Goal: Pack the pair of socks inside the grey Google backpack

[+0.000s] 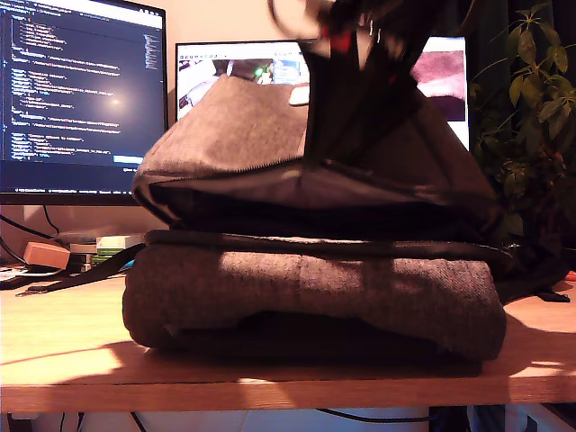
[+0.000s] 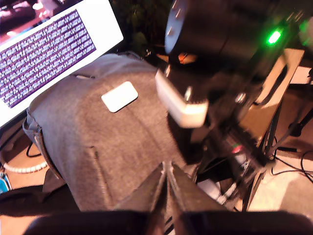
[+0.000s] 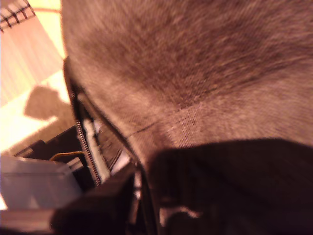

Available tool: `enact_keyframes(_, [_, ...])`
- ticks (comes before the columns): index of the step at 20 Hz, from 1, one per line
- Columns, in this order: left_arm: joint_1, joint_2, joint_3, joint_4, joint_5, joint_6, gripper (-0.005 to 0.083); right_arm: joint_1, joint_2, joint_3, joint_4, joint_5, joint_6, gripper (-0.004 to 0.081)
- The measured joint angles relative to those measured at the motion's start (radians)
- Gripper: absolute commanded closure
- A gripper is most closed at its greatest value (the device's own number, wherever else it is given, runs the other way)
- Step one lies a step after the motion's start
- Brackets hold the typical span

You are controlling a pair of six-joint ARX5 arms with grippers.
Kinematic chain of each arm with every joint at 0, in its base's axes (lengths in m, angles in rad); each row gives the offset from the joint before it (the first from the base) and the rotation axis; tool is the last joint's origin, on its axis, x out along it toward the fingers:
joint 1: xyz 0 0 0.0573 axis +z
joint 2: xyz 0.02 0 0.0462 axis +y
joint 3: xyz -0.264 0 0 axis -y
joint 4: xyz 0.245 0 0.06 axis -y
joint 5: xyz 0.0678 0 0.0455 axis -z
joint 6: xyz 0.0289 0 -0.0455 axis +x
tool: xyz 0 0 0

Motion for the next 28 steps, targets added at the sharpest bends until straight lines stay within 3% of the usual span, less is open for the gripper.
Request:
enact_keyframes(1, [0.002, 0.000, 0.000, -0.006, 0.000, 0.000, 0.0797, 0.000, -0.029, 0.000, -0.002, 0.000, 0.068, 0.0305])
enact_keyframes(5, [0.002, 0.014, 0.000, -0.012, -0.001, 0.000, 0.0797, -0.001, -0.146, 0.000, -0.064, 0.003, 0.106, 0.0315])
enact_keyframes(6, [0.002, 0.016, 0.000, -0.011, -0.001, 0.000, 0.0797, -0.001, -0.162, 0.000, -0.082, 0.003, 0.106, 0.0363])
enact_keyframes(7, [0.002, 0.017, 0.000, -0.006, -0.001, 0.000, 0.0797, -0.001, -0.171, 0.000, -0.084, 0.003, 0.110, 0.0460])
enact_keyframes(9, [0.023, 0.025, 0.000, 0.010, 0.000, 0.001, 0.0797, -0.001, -0.176, 0.000, -0.042, 0.013, 0.136, 0.0769])
enact_keyframes(13, [0.127, 0.114, 0.000, 0.124, 0.020, 0.003, 0.0797, -0.043, -0.174, 0.000, 0.190, 0.101, 0.159, 0.0783])
enact_keyframes(15, [0.198, 0.190, 0.000, 0.230, 0.068, 0.003, 0.0797, -0.087, -0.174, 0.000, 0.344, 0.179, 0.163, 0.0783])
enact_keyframes(17, [0.253, 0.248, 0.000, 0.325, 0.111, 0.003, 0.0797, -0.148, -0.174, 0.000, 0.489, 0.194, 0.163, 0.0783])
enact_keyframes(20, [0.336, 0.280, 0.000, 0.415, 0.121, 0.003, 0.0797, -0.245, -0.174, -0.007, 0.629, 0.194, 0.169, 0.0783])
enact_keyframes(23, [0.434, 0.288, 0.000, 0.447, 0.162, 0.004, 0.0797, -0.351, -0.175, -0.080, 0.688, 0.182, 0.169, 0.0783])
enact_keyframes(28, [0.619, 0.286, -0.045, 0.467, 0.249, 0.004, 0.0797, -0.532, -0.186, -0.254, 0.759, 0.040, 0.183, 0.0783])
